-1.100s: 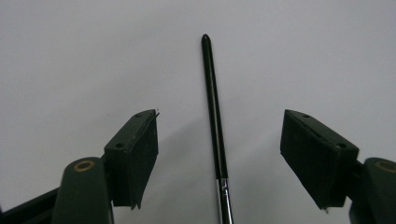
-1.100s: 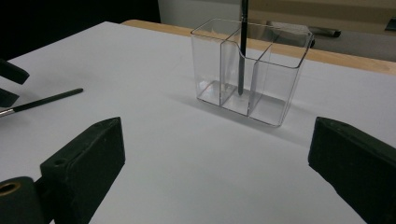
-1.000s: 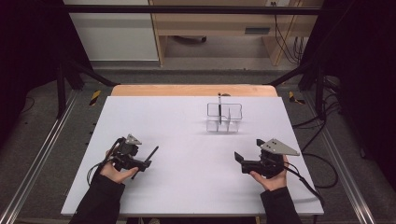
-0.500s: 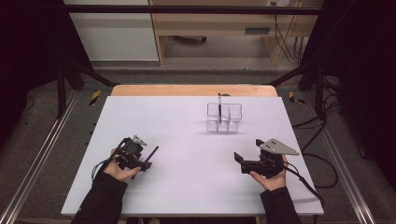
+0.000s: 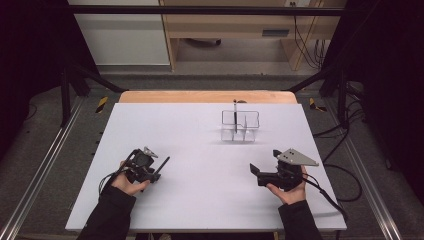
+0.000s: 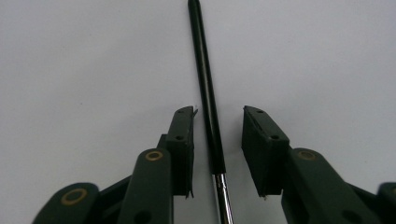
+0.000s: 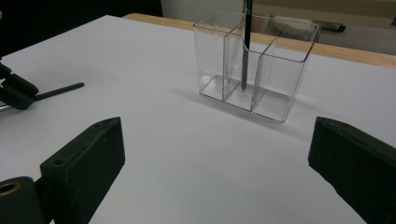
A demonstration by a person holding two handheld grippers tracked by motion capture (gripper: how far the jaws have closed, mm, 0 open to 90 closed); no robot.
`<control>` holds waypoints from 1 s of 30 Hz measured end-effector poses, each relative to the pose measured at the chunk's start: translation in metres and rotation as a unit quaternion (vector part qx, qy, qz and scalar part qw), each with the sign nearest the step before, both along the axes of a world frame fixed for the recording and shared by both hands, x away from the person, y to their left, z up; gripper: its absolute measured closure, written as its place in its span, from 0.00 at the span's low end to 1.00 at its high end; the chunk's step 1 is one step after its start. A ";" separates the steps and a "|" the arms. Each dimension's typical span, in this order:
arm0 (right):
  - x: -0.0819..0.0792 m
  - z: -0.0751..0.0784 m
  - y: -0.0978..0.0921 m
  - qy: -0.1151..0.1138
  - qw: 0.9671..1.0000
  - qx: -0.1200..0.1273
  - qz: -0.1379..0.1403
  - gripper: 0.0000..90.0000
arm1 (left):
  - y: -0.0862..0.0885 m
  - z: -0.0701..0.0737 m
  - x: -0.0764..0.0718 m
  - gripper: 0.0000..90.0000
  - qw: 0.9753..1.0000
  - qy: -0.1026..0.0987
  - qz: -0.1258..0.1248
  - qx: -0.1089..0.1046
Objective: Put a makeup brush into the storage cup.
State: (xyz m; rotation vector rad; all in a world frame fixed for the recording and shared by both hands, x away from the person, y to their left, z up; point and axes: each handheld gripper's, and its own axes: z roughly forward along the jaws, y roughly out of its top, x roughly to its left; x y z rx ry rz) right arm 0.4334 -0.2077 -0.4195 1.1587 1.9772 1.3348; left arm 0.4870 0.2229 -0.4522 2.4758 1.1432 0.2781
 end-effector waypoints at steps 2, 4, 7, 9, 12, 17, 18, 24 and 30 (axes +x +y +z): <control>0.000 0.000 0.000 0.000 1.000 0.000 0.000 0.05 | -0.001 0.000 0.000 0.76 1.000 0.001 -0.001 0.000; 0.000 0.000 0.000 0.001 1.000 0.002 0.001 0.05 | -0.001 0.000 -0.001 0.78 1.000 0.002 -0.004 0.001; 0.000 0.000 0.000 0.000 1.000 0.000 0.001 0.05 | -0.001 0.000 -0.001 0.81 1.000 0.004 -0.003 0.000; 0.000 0.000 0.000 0.001 1.000 0.000 0.001 0.05 | -0.001 0.001 -0.001 0.84 1.000 0.006 -0.004 0.001; 0.000 0.000 0.000 0.003 1.000 -0.001 0.001 0.04 | -0.001 0.001 -0.002 0.88 1.000 0.008 -0.005 0.003; 0.000 0.000 0.000 0.003 1.000 -0.001 0.002 0.04 | -0.001 0.001 -0.002 0.90 1.000 0.013 -0.007 0.004; 0.000 0.000 0.000 0.003 1.000 -0.001 0.002 0.04 | -0.001 0.001 -0.002 0.90 1.000 0.013 -0.007 0.003; 0.001 0.000 0.000 0.003 1.000 0.000 0.001 0.04 | -0.001 0.001 -0.002 0.92 1.000 0.014 -0.011 0.006; 0.000 0.000 0.000 0.003 1.000 -0.001 0.002 0.04 | -0.002 0.001 -0.002 0.92 1.000 0.011 -0.015 0.008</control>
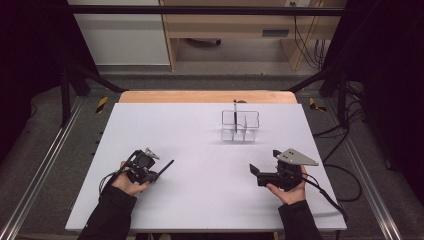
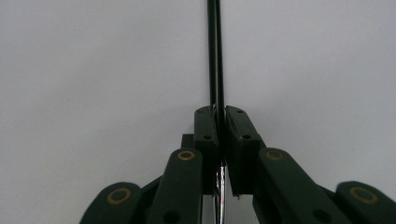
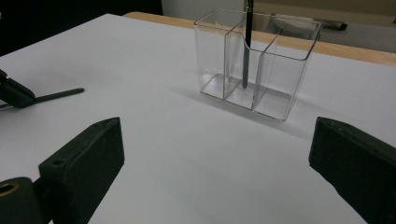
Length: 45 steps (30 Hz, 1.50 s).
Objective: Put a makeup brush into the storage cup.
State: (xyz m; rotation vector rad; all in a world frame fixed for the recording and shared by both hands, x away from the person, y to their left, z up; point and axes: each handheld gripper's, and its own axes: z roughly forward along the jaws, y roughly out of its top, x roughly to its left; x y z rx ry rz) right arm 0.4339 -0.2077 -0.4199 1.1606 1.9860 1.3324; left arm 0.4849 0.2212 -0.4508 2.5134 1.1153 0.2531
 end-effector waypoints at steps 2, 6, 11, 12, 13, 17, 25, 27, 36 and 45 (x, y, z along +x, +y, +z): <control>0.000 0.000 0.000 0.000 1.000 -0.001 0.000 0.04 | 0.000 0.000 0.000 0.92 1.000 -0.002 -0.002 0.001; 0.000 0.000 0.000 0.000 1.000 -0.001 0.001 0.04 | -0.001 0.001 -0.003 0.92 1.000 -0.011 -0.005 0.002; 0.000 -0.001 0.001 0.002 1.000 -0.003 0.001 0.04 | -0.001 0.008 -0.007 0.93 1.000 -0.027 -0.013 -0.011; 0.000 -0.001 0.001 0.002 1.000 -0.003 0.001 0.04 | -0.002 0.010 -0.008 0.93 0.999 -0.030 -0.014 -0.013; 0.000 -0.001 0.001 0.002 1.000 -0.003 0.001 0.04 | -0.002 0.012 -0.009 0.93 0.999 -0.032 -0.017 -0.018; -0.001 -0.001 0.001 0.002 1.000 -0.003 0.002 0.04 | -0.004 0.020 -0.014 0.93 0.998 -0.042 -0.029 -0.034; -0.001 0.000 0.000 0.003 1.000 -0.004 0.002 0.04 | -0.011 0.025 -0.020 0.93 0.996 -0.044 -0.052 -0.055; -0.001 0.000 0.000 0.004 1.000 -0.004 0.002 0.04 | -0.013 0.026 -0.021 0.93 0.996 -0.045 -0.059 -0.058; -0.002 0.002 0.003 0.004 1.000 -0.007 0.009 0.05 | -0.024 0.032 -0.029 0.93 0.992 -0.051 -0.087 -0.079; -0.003 0.004 0.008 0.003 1.000 -0.014 0.017 0.05 | -0.038 0.034 -0.037 0.93 0.988 -0.057 -0.116 -0.082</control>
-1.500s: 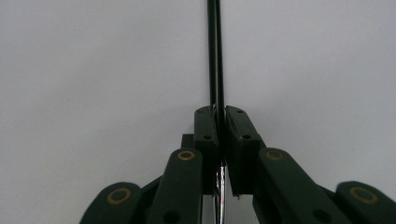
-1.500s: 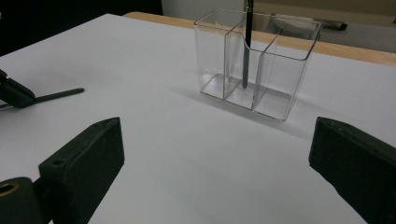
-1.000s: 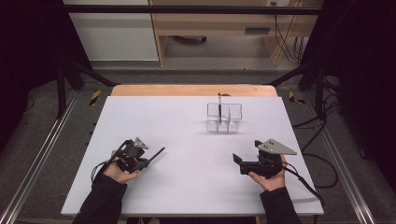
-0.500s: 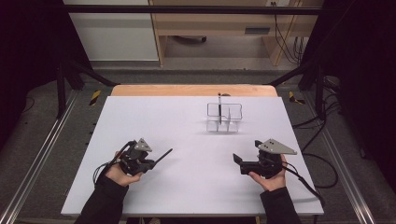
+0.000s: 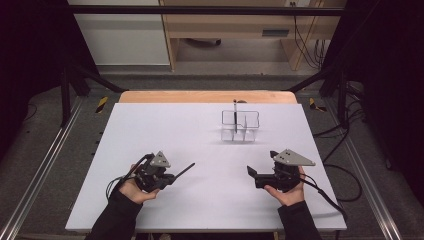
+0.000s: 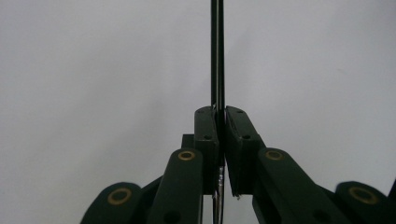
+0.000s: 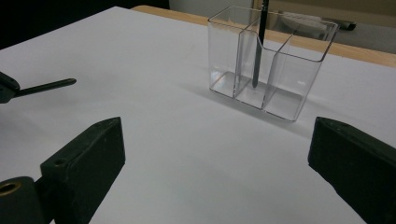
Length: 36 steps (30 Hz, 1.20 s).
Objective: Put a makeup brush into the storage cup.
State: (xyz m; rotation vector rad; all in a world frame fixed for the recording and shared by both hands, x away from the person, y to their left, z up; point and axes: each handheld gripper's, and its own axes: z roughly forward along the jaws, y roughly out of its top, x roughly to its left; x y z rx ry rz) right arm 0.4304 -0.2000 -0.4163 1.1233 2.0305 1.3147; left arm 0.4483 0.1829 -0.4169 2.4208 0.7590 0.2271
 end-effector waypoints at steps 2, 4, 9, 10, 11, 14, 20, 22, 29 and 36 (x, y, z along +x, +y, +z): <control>-0.001 0.000 0.002 0.000 1.000 -0.002 0.002 0.05 | -0.003 0.000 -0.001 0.93 1.000 -0.001 -0.006 -0.002; -0.001 0.001 0.004 0.001 1.000 -0.003 0.008 0.05 | -0.006 0.001 -0.003 0.93 1.000 0.001 -0.013 -0.006; -0.001 0.000 0.007 0.006 1.000 -0.010 0.014 0.05 | -0.014 0.001 -0.007 0.93 1.000 -0.004 -0.027 -0.005; -0.001 0.000 0.008 0.006 1.000 -0.010 0.016 0.05 | -0.015 0.001 -0.008 0.93 1.000 -0.006 -0.029 -0.005; -0.001 -0.001 0.008 0.007 1.000 -0.011 0.016 0.05 | -0.016 0.001 -0.009 0.93 0.999 -0.008 -0.032 -0.006; -0.001 0.000 0.010 0.009 1.000 -0.014 0.021 0.05 | -0.020 0.001 -0.011 0.93 0.999 -0.009 -0.041 -0.007; 0.000 0.000 0.015 0.012 0.999 -0.024 0.031 0.06 | -0.026 0.002 -0.011 0.93 0.998 -0.003 -0.057 -0.015; 0.000 0.001 0.017 0.013 0.999 -0.031 0.035 0.06 | -0.027 0.002 -0.011 0.93 0.998 -0.003 -0.058 -0.016; 0.001 0.003 0.031 0.019 0.997 -0.053 0.059 0.07 | -0.031 0.010 -0.010 0.93 0.997 -0.006 -0.077 -0.018; 0.002 0.009 0.044 0.026 0.992 -0.090 0.086 0.07 | -0.037 0.014 -0.005 0.93 0.996 -0.009 -0.089 -0.017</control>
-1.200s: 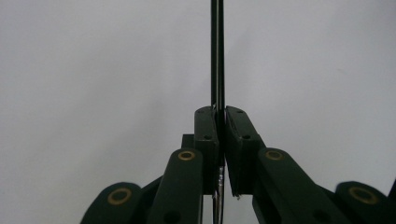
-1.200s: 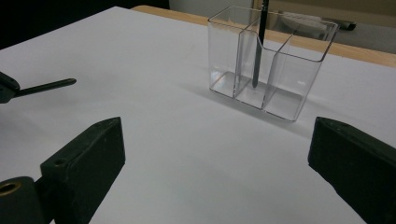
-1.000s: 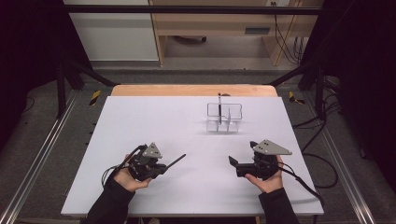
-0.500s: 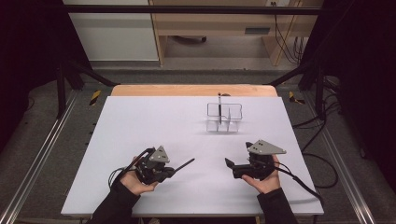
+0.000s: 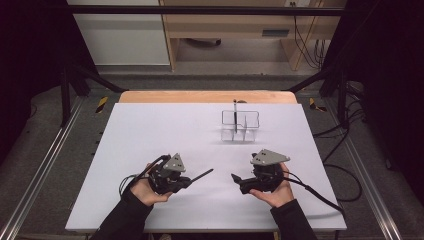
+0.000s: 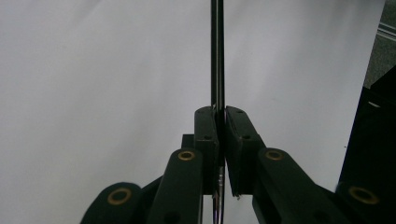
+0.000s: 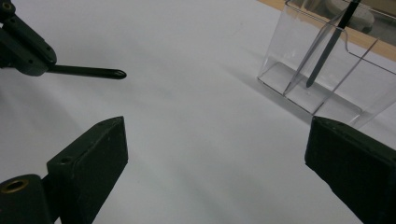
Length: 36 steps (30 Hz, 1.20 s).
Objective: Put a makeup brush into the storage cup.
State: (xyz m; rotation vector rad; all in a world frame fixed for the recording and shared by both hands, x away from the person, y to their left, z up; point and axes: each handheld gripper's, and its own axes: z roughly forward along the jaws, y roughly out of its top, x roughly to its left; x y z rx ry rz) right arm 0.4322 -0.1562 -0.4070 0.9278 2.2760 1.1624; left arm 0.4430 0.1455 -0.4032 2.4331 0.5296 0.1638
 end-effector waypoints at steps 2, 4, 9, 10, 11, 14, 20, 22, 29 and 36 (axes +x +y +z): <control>0.000 0.003 0.003 -0.003 1.000 -0.010 0.002 0.07 | -0.002 0.000 0.000 0.93 1.000 0.000 -0.003 0.000; -0.001 0.006 0.004 -0.004 1.000 -0.013 0.007 0.08 | -0.003 0.000 0.000 0.93 1.000 -0.002 -0.005 0.000; -0.001 0.011 0.008 -0.004 0.999 -0.027 0.018 0.08 | -0.004 0.000 0.001 0.93 1.000 0.000 -0.009 -0.002; 0.000 0.011 0.009 -0.002 0.999 -0.031 0.022 0.08 | -0.004 0.000 0.001 0.93 1.000 0.001 -0.010 -0.002; 0.000 0.011 0.011 -0.001 0.999 -0.036 0.025 0.08 | -0.004 -0.001 0.001 0.93 1.000 0.002 -0.011 -0.002; 0.000 0.012 0.015 0.001 0.998 -0.049 0.033 0.08 | -0.006 -0.002 0.003 0.93 1.000 0.006 -0.015 -0.003; -0.001 0.013 0.023 0.008 0.996 -0.066 0.053 0.08 | -0.012 -0.004 0.004 0.93 1.000 0.011 -0.026 -0.001; -0.001 0.013 0.025 0.011 0.996 -0.072 0.059 0.09 | -0.014 -0.004 0.005 0.93 0.999 0.015 -0.031 -0.001; -0.003 0.012 0.031 0.019 0.993 -0.083 0.084 0.09 | -0.019 -0.003 0.006 0.93 0.999 0.025 -0.042 -0.002; -0.003 0.011 0.034 0.025 0.989 -0.106 0.100 0.10 | -0.022 0.000 0.009 0.93 0.998 0.037 -0.057 -0.002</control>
